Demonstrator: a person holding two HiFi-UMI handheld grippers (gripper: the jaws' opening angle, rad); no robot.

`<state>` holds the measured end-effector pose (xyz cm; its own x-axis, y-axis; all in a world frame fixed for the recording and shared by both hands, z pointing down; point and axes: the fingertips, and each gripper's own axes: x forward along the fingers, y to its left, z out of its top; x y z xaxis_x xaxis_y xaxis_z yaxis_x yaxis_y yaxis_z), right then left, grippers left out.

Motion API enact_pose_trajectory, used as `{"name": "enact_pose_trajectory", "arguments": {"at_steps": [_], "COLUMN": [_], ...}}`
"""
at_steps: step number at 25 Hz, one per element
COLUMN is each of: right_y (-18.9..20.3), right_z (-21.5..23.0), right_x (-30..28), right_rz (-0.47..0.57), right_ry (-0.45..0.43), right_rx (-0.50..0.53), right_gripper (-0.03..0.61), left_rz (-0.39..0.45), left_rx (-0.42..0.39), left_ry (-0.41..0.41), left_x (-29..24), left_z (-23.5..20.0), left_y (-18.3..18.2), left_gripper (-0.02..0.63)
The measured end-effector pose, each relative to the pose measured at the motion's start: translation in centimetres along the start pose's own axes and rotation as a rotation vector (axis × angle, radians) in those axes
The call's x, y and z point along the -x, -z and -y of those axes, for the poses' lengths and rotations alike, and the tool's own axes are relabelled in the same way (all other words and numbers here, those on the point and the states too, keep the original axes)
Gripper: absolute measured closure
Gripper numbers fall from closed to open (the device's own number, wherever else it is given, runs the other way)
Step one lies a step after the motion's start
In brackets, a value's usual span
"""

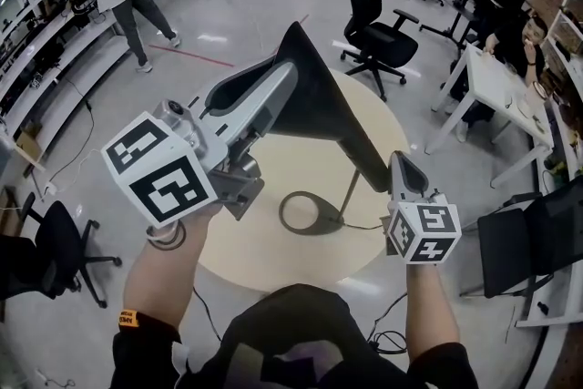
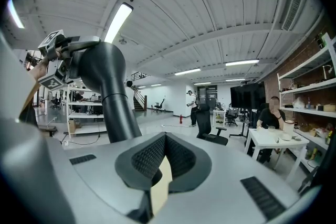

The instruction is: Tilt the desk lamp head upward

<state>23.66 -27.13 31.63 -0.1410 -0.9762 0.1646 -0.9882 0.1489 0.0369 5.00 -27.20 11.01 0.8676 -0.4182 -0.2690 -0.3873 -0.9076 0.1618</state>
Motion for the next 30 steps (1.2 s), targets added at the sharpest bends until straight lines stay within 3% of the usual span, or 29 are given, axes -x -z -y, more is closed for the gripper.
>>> {"name": "enact_pose_trajectory", "arguments": {"at_steps": [8,13,19,23,30], "right_y": [0.0,-2.2,-4.4,-3.8,0.5], "right_z": [0.2,-0.3,-2.9,-5.4,-9.8], "right_x": [0.0,1.7,4.6,6.2,7.6], "right_rz": [-0.014,0.066,0.159,0.192,0.157], "right_ry": [0.003,0.025,-0.021,-0.103,-0.253], "right_rx": [0.046,0.066,0.093,0.076,0.059], "right_gripper": [0.565,0.563,0.563,0.563,0.565], "left_rz": [0.012,0.034,0.067,0.012,-0.156], "left_rx": [-0.051,-0.124,-0.198,-0.227,-0.217], "left_ry": [-0.025,-0.068,-0.204,-0.32,-0.514], "left_x": [0.1,1.5,5.1,7.8,10.8], "left_z": [-0.1,0.1,0.1,0.2,1.7], "left_y": [0.0,-0.6,-0.1,3.9,15.6], "left_gripper": [0.518,0.517,0.518,0.518,0.523]}}
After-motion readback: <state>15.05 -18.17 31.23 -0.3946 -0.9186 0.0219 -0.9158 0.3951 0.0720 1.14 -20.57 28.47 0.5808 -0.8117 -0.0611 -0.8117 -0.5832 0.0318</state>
